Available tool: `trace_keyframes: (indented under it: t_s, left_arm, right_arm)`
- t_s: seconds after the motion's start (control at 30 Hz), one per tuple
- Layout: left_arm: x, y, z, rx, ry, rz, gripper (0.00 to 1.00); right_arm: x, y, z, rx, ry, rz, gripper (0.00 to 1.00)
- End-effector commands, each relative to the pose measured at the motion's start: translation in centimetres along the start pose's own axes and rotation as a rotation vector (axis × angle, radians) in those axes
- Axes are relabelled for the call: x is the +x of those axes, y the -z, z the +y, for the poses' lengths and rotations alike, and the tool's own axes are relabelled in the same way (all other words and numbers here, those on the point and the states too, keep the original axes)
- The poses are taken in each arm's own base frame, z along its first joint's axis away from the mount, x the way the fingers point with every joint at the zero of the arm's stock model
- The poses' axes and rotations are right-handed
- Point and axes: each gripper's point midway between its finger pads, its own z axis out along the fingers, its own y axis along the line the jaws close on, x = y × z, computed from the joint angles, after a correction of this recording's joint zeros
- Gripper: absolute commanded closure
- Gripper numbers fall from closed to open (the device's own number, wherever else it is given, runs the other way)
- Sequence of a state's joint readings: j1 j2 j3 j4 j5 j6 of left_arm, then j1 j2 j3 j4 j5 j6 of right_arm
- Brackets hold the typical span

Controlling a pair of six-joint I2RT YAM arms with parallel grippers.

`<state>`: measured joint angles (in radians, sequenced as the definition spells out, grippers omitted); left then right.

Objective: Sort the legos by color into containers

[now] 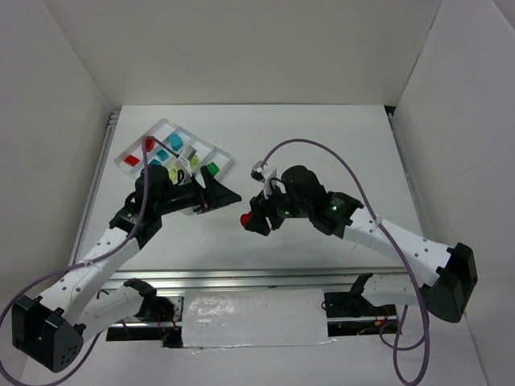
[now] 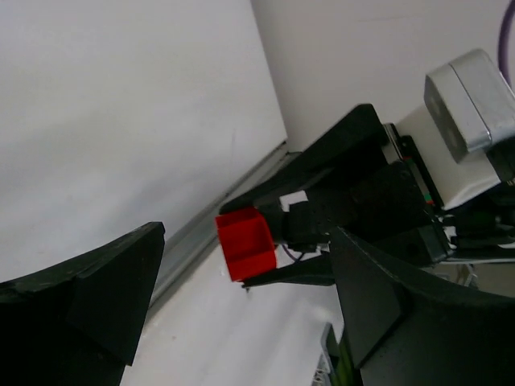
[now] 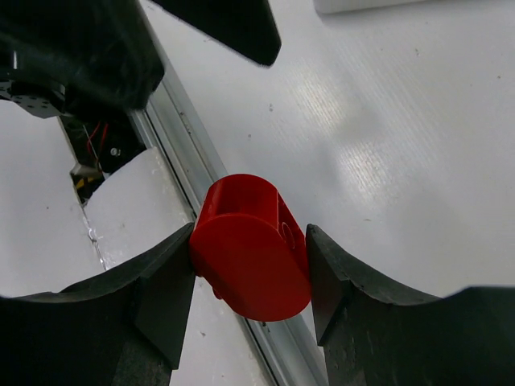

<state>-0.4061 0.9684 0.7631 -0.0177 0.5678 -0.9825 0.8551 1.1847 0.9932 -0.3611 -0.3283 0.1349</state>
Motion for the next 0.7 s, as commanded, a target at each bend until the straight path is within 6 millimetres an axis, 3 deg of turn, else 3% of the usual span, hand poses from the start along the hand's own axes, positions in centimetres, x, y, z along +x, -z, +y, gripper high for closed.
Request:
trace_keyframes:
  t_s: [0.0, 0.13, 0.4, 0.67]
  left_arm:
    - [0.7, 0.4, -3.4, 0.124, -0.016, 0.015, 0.04]
    - [2.3, -0.3, -3.8, 0.12, -0.029, 0.058, 0.07]
    - [3.7, -1.3, -1.6, 0.022, -0.022, 0.098, 0.21]
    - [4.4, -1.9, -1.5, 0.035, -0.02, 0.138, 0.66]
  right_arm:
    - [-4.2, 0.6, 1.9, -0.031, 0.073, -0.107, 0.94]
    - [-5.6, 0.6, 1.9, -0.009, 0.078, -0.14, 0.94]
    - [-7.4, 1.1, 1.5, 0.032, 0.077, -0.192, 0.92]
    - [-7.7, 0.6, 1.2, 0.05, 0.072, -0.2, 0.92]
